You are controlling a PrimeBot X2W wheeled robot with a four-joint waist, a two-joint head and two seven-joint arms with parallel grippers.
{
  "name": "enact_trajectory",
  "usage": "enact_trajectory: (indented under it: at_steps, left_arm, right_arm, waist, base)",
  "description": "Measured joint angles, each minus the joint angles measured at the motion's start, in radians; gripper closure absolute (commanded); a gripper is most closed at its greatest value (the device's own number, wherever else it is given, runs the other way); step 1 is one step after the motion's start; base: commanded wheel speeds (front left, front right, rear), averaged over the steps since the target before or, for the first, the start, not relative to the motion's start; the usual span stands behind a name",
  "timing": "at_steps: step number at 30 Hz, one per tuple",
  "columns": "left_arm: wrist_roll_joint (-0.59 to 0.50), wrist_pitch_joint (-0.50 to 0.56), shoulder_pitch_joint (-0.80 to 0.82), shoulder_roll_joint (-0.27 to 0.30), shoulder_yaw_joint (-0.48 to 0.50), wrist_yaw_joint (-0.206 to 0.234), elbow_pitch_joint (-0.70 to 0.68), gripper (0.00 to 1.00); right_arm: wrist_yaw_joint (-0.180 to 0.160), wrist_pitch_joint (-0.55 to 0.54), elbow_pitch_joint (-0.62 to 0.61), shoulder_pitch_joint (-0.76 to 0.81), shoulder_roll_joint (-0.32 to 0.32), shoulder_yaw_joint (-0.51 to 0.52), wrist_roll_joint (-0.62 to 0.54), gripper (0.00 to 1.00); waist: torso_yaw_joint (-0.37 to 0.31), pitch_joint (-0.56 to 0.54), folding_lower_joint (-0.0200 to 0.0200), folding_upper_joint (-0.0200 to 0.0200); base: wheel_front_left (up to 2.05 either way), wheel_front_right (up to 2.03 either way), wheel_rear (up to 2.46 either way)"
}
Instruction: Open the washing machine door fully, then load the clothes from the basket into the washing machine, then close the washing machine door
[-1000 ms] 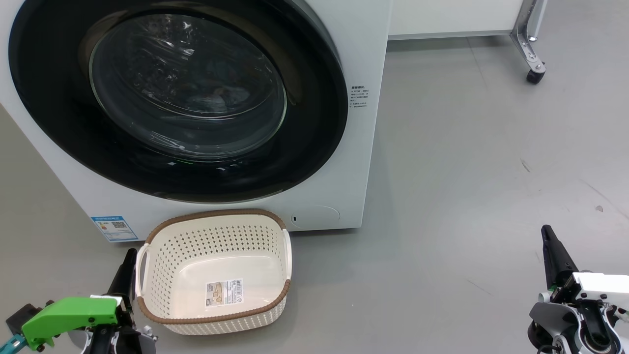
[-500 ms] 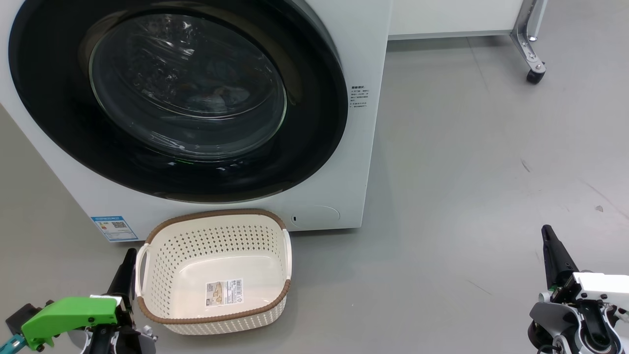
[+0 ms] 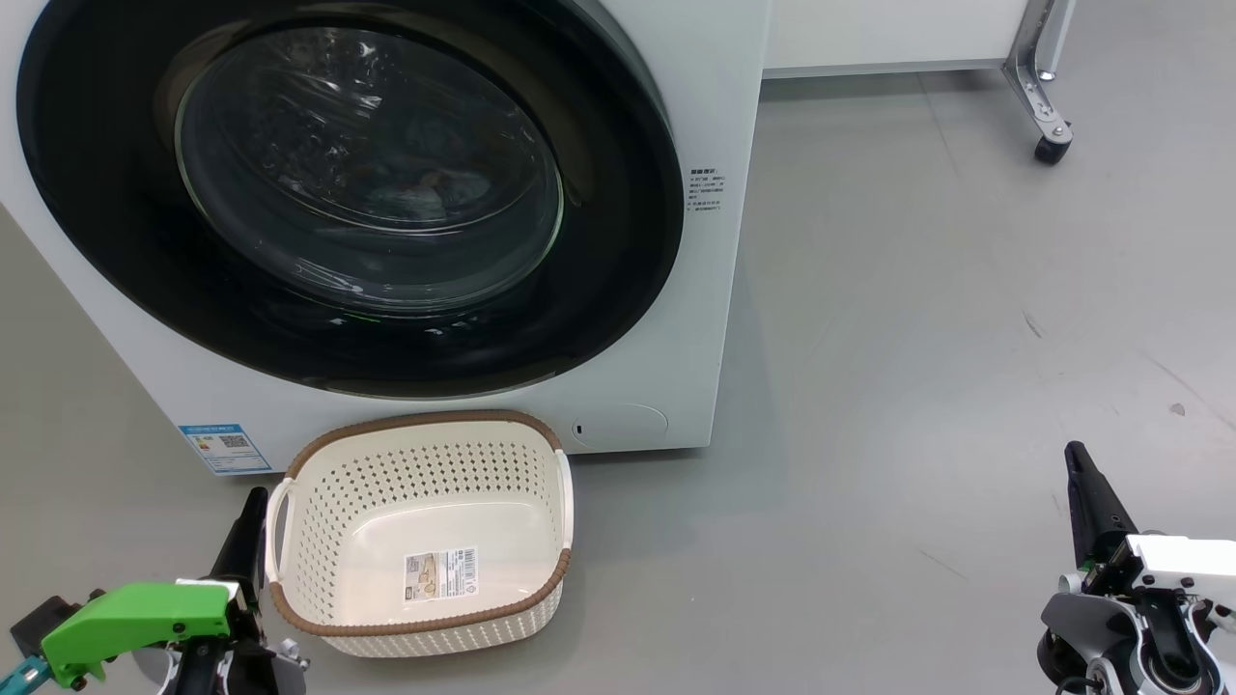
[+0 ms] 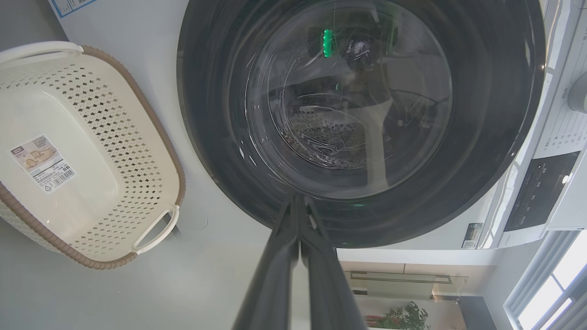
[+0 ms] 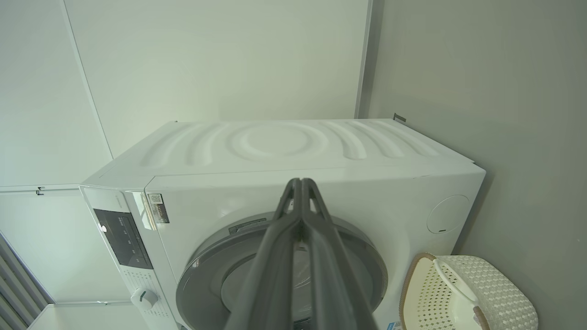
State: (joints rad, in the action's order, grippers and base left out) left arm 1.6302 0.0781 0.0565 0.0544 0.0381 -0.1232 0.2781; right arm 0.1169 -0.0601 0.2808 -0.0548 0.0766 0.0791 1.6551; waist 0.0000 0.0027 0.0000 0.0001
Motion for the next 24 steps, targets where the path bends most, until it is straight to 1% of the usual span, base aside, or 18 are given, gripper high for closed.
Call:
enact_trajectory:
  at_steps: [24]
  left_arm:
    - [0.0, 0.0, 0.0, 0.0, 0.003, 0.0, -0.001, 1.0]
  right_arm:
    - [0.005, -0.005, -0.001, 0.0, -0.003, 0.002, 0.0, 1.0]
  waist:
    - [0.0, 0.0, 0.0, 0.0]
  base:
    - [0.0, 0.0, 0.0]
